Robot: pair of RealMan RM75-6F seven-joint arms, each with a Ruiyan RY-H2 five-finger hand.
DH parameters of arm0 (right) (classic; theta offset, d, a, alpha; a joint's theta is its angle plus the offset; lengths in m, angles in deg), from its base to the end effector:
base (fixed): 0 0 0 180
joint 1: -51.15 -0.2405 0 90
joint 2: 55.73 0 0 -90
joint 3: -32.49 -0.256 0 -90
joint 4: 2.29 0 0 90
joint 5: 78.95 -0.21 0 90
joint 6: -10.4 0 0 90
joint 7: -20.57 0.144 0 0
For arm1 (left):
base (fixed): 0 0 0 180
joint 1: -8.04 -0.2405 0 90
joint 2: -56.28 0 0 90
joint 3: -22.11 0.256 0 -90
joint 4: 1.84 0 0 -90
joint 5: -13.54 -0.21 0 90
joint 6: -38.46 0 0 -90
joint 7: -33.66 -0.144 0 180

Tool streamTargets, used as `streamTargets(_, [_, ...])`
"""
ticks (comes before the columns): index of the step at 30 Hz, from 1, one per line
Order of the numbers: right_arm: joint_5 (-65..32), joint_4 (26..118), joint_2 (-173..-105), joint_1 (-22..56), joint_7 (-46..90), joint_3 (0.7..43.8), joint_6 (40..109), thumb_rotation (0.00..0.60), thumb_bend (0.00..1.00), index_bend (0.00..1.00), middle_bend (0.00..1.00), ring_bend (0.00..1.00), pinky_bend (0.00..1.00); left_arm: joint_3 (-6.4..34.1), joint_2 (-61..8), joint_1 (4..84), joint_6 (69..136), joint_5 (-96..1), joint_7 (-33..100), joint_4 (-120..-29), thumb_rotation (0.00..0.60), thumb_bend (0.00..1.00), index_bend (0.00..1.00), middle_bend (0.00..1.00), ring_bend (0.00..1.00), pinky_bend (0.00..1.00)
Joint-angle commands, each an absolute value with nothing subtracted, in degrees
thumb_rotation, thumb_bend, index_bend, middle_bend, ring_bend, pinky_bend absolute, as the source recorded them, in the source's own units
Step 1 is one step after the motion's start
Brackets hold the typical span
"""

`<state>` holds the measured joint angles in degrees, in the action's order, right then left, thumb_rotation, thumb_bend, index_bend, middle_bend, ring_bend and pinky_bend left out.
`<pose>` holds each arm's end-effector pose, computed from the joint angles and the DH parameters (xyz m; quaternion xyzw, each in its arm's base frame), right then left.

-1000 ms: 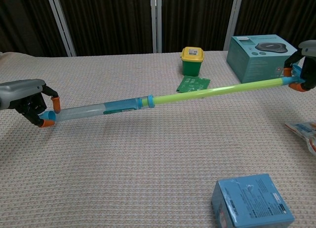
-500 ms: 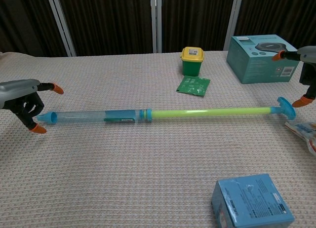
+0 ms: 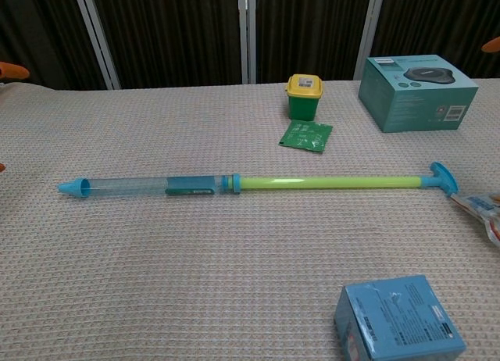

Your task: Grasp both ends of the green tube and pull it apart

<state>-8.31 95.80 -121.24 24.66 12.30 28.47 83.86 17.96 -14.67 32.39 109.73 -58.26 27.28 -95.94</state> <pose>-0.2417 -0.2856 0.1276 0.6425 -0.3868 0.3921 0.5327 -0.2542 0.2774 0.0970 -0.6391 -0.4211 -0.3883 0.5133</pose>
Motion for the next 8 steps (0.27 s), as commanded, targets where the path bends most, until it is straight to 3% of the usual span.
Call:
streamTargets(1, [0.69, 95.04, -118.89, 30.77, 17.21, 32.11, 91.99, 0.600, 0.00, 0.00, 0.00, 0.00, 0.00, 21.82, -11.31, 26.56, 118.04, -66.16, 30.07, -99.31, 0.600, 0.00, 0.00, 0.00, 0.00, 0.00])
streamTargets(8, [7.61, 92.05, -118.57, 37.35, 18.21, 35.50, 99.57, 0.600, 0.00, 0.00, 0.00, 0.00, 0.00, 26.46, -8.52, 20.53, 125.82, -74.85, 30.77, -102.75, 0.600, 0.00, 0.00, 0.00, 0.00, 0.00])
